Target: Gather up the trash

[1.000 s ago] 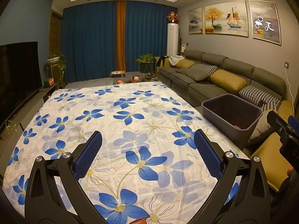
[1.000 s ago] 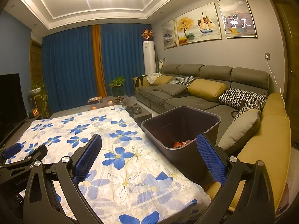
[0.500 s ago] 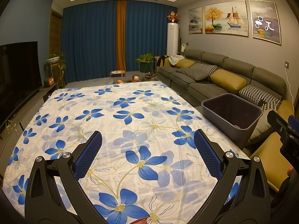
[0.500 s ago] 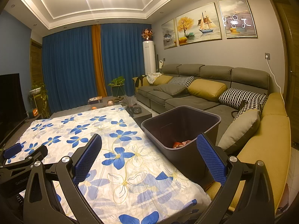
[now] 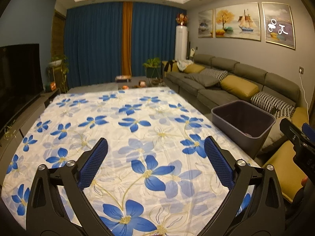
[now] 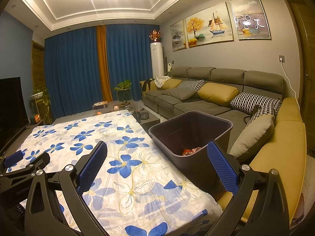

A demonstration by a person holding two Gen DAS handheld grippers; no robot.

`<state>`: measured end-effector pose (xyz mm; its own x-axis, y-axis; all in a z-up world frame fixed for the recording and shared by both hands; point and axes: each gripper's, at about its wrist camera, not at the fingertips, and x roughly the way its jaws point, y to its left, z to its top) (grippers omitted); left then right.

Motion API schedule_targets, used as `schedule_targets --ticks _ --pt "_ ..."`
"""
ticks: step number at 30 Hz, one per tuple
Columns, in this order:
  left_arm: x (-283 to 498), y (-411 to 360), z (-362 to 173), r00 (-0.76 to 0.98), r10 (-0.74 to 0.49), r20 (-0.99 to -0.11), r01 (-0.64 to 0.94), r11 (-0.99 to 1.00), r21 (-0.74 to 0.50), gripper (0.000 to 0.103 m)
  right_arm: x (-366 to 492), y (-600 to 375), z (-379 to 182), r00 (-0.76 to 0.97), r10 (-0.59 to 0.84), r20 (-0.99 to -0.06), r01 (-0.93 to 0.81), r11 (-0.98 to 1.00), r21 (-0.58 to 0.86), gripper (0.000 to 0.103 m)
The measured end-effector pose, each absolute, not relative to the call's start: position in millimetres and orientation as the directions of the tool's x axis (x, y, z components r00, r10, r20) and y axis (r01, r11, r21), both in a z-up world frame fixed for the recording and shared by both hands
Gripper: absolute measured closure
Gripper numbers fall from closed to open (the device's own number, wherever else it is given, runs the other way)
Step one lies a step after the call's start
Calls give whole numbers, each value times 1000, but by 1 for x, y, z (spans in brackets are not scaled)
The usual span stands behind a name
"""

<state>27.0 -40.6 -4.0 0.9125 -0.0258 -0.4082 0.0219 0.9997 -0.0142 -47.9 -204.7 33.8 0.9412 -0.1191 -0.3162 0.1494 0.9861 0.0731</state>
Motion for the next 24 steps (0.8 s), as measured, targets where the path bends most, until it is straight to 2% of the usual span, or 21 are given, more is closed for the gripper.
schedule_targets --ticks 4,7,12,13,15,18,21,24 --pt "29 -40 -3 911 -17 -412 15 1000 -8 15 -48 -205 34 941 -119 -316 149 986 74 5" --pt "33 -39 -3 900 -19 -435 14 1000 -15 6 -47 -206 35 941 -118 -316 149 986 74 5" --pt "33 -42 -4 899 -29 -436 30 1000 -3 6 -47 -206 34 941 -118 -318 149 986 75 5" --pt "31 -42 -3 905 -31 -424 34 999 -1 7 -48 -206 34 941 -119 -317 149 986 74 5" --pt "28 -43 -2 914 -31 -405 37 999 8 16 -47 -206 35 941 -119 -318 150 986 74 5" --pt "30 -42 -2 911 -25 -411 30 1000 7 16 -47 -206 35 940 -117 -320 150 986 78 5" --pt "34 -41 -2 901 -10 -434 15 1000 9 7 -49 -206 36 941 -120 -317 151 986 75 5" --pt "33 -42 -2 901 -12 -434 17 1000 9 6 -49 -206 36 941 -120 -317 151 986 75 5"
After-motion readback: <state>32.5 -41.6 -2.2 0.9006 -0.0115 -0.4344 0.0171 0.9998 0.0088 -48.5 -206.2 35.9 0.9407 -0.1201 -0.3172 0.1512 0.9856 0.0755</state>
